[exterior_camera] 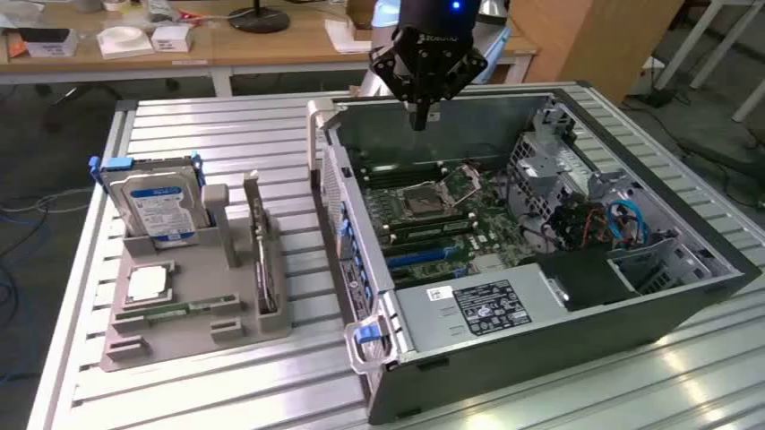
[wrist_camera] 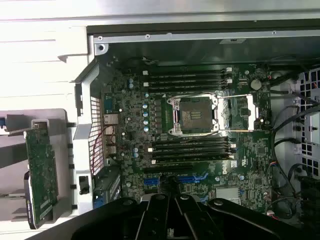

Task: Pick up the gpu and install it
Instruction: 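Reach for the gpu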

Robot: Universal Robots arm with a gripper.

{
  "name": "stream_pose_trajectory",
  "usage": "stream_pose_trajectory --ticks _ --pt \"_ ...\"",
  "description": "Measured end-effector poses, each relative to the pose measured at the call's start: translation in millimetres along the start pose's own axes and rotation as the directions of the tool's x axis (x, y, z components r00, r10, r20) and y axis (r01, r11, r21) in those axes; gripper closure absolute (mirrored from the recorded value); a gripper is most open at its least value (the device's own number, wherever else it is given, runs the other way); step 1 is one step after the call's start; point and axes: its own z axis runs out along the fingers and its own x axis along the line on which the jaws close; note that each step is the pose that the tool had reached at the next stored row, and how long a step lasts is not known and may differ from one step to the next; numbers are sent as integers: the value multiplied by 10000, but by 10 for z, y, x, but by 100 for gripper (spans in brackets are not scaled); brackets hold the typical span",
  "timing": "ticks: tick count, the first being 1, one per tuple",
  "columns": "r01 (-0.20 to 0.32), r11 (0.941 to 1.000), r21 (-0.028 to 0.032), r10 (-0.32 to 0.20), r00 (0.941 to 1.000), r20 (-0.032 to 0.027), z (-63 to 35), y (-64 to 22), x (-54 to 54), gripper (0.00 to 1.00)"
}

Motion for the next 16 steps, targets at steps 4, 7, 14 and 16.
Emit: stream_pose_trajectory --ticks 4,7,14,16 --pt "0 10000 0 0 10000 1 0 0 0 90" --pt "0 10000 0 0 10000 0 0 0 0 90" --pt "-2 10000 1 2 10000 1 0 -1 11 90" --pt "0 10000 2 0 10000 0 -2 -3 43 90"
